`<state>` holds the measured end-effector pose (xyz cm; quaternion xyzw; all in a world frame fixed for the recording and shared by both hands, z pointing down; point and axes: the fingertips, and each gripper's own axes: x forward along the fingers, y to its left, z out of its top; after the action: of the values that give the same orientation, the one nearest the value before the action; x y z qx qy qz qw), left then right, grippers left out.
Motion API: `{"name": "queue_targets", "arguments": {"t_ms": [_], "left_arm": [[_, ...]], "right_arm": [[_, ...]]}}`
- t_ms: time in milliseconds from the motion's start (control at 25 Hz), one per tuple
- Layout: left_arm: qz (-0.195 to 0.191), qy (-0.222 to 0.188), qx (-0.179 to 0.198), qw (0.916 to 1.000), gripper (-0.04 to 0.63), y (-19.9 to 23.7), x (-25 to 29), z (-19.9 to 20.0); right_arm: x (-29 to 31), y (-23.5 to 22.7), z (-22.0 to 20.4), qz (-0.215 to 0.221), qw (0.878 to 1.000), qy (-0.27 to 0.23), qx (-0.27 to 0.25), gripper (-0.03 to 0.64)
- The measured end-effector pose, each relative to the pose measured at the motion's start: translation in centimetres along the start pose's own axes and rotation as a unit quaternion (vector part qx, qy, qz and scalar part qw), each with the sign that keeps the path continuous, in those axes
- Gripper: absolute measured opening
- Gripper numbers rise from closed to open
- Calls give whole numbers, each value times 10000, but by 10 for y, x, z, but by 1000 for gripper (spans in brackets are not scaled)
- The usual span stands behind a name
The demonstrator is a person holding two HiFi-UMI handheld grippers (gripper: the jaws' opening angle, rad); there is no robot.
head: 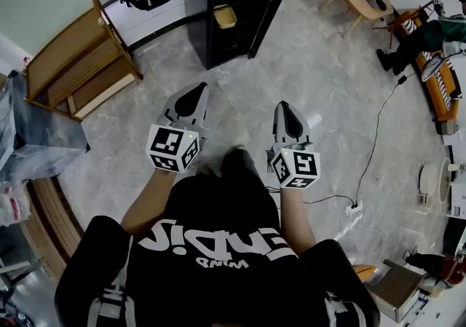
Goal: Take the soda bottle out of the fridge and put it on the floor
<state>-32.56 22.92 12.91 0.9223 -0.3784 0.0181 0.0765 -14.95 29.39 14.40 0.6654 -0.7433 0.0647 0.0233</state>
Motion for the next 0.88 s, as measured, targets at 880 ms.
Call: {"name": "queue_targets", "arguments": {"t_ms": [880], "left_arm": [[-188, 60, -93, 9998, 6, 34, 187, 19]], "right_arm": [[142, -123, 14, -196, 9996, -65, 204, 23]]}}
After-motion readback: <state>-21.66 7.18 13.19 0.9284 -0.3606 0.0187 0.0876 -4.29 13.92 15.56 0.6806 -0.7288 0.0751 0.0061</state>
